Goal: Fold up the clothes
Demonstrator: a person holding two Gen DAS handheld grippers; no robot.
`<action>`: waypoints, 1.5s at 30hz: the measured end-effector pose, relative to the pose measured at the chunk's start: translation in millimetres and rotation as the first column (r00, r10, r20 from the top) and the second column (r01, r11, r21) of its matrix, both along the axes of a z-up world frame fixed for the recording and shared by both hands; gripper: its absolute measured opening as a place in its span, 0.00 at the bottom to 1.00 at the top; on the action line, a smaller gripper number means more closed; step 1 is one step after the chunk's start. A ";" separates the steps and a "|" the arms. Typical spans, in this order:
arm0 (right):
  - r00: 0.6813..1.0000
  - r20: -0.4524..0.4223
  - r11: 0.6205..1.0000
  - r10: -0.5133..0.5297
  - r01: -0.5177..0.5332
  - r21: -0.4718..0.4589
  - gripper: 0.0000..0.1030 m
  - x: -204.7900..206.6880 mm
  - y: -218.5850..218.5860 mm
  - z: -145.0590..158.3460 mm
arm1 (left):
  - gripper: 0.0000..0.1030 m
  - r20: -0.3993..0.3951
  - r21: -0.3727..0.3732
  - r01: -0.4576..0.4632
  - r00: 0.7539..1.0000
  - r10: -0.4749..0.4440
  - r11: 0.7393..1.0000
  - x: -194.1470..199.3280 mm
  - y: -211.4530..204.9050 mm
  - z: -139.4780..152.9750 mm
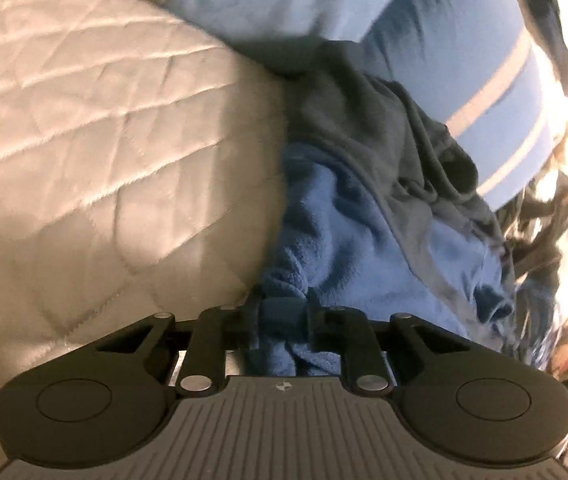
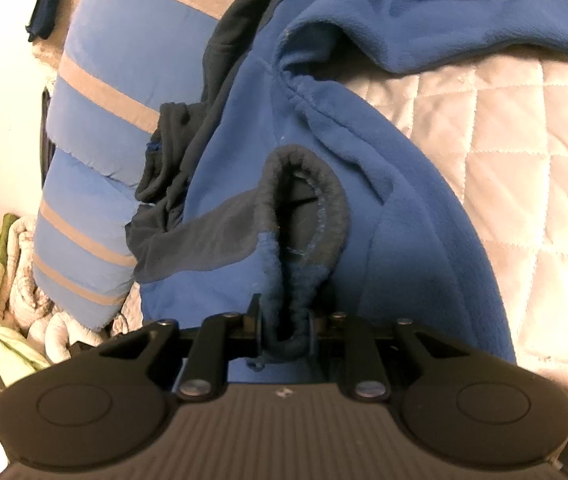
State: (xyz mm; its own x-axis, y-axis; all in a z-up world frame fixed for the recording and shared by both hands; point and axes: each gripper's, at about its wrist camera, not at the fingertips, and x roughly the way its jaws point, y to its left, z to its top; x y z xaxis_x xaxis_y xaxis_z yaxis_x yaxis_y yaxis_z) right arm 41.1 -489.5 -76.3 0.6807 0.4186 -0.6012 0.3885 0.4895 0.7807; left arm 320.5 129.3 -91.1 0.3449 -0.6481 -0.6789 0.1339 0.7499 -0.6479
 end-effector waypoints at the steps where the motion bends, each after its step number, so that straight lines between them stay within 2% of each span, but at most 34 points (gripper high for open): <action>1: 1.000 -0.009 1.000 -0.004 0.004 -0.009 0.21 0.4 0.7 0.3 | 0.18 -0.007 -0.007 -0.012 1.000 0.012 1.000 -0.1 0.5 -0.1; 3: 1.000 -0.023 1.000 -0.006 0.005 -0.028 0.21 1.3 2.2 1.2 | 0.20 -0.009 -0.004 -0.024 1.000 0.024 1.000 -2.8 0.4 4.8; 5: 1.000 -0.021 0.999 0.003 -0.004 -0.037 0.23 1.9 2.5 2.3 | 0.29 0.003 0.060 -0.033 0.999 0.033 0.998 -8.1 -2.9 16.7; 6: 1.000 -0.015 0.999 0.013 -0.013 -0.039 0.28 1.7 2.4 3.6 | 0.33 0.010 0.098 -0.040 0.999 0.039 0.994 -11.0 -4.9 23.4; 7: 1.000 -0.008 0.999 0.024 -0.024 -0.040 0.30 1.4 2.2 5.1 | 0.40 0.016 0.136 -0.047 0.999 0.045 0.990 -14.0 -6.9 30.0; 8: 0.999 -0.001 0.999 0.035 -0.035 -0.041 0.46 1.2 2.0 6.6 | 0.50 0.023 0.174 -0.054 0.998 0.051 0.983 -16.9 -8.9 36.7; 9: 0.999 0.011 0.998 0.043 -0.043 -0.038 0.58 0.5 1.5 8.3 | 0.52 0.038 0.211 -0.065 0.998 0.058 0.975 -21.1 -10.9 44.2; 11: 0.998 0.044 0.999 0.050 -0.049 -0.021 0.67 -1.7 -0.5 12.9 | 0.53 0.088 0.272 -0.094 0.994 0.072 0.958 -32.9 -15.0 62.5; 16: 0.996 0.078 0.999 0.040 -0.038 -0.022 0.74 2.7 -8.9 23.6 | 0.55 0.223 0.258 -0.163 0.969 0.105 0.952 -64.6 -33.8 110.4; 21: 1.000 0.001 0.999 0.026 -0.026 -0.034 0.74 18.6 -16.2 14.7 | 0.59 0.344 0.186 -0.205 0.930 0.131 0.961 -93.9 -75.3 146.4; 26: 0.999 -0.027 0.998 0.026 -0.028 -0.062 0.73 33.0 -21.1 10.8 | 0.61 0.444 0.077 -0.179 0.887 0.127 0.981 -117.6 -118.2 158.0; 27: 0.999 -0.029 0.997 0.031 -0.033 -0.073 0.54 36.5 -21.4 9.7 | 0.61 0.471 0.063 -0.176 0.873 0.126 0.982 -121.3 -125.3 155.6; 28: 0.999 -0.030 0.996 0.036 -0.039 -0.084 0.39 40.0 -21.8 8.6 | 0.61 0.491 0.048 -0.176 0.861 0.130 0.983 -123.8 -130.0 151.3; 29: 0.998 -0.032 0.994 0.046 -0.049 -0.097 0.16 42.2 -20.9 9.3 | 0.61 0.511 0.032 -0.175 0.849 0.134 0.984 -126.3 -134.6 146.9; 31: 0.997 0.003 0.987 0.071 -0.070 -0.147 0.16 43.4 -17.7 21.4 | 0.62 0.513 -0.012 -0.164 0.845 0.147 0.986 -127.3 -137.2 133.4; 33: 0.991 0.089 0.979 0.102 -0.083 -0.187 0.15 42.4 -16.1 45.6 | 0.62 0.476 -0.036 -0.157 0.865 0.155 0.987 -124.8 -137.2 117.1; 35: 0.978 0.166 0.973 0.125 -0.088 -0.212 0.15 42.0 -17.9 68.6 | 0.62 0.420 -0.004 -0.169 0.894 0.155 0.986 -117.3 -135.5 106.8; 39: 0.953 0.260 0.958 0.156 -0.082 -0.274 0.15 45.4 -25.0 97.3 | 0.62 0.393 0.015 -0.185 0.905 0.164 0.983 -113.6 -128.2 101.9; 42: 0.984 0.140 0.966 0.111 -0.073 -0.250 0.17 57.3 -37.8 60.9 | 0.62 0.394 0.016 -0.175 0.906 0.155 0.984 -113.7 -130.6 102.1; 44: 0.996 0.025 0.966 0.081 -0.073 -0.248 0.25 63.1 -42.7 31.1 | 0.62 0.400 0.028 -0.164 0.906 0.140 0.986 -114.6 -134.6 101.9; 45: 0.998 -0.027 0.967 0.064 -0.069 -0.244 0.37 64.0 -45.6 18.9 | 0.62 0.398 0.036 -0.164 0.907 0.136 0.986 -115.4 -136.1 101.1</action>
State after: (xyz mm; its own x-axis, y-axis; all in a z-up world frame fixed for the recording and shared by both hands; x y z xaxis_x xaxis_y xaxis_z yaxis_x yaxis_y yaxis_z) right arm 105.1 -535.1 -57.5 0.6436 0.3011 -0.7037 0.3622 0.6901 0.6266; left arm 205.0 -6.8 10.0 0.6821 -0.5255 -0.5086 0.2499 0.8211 -0.5132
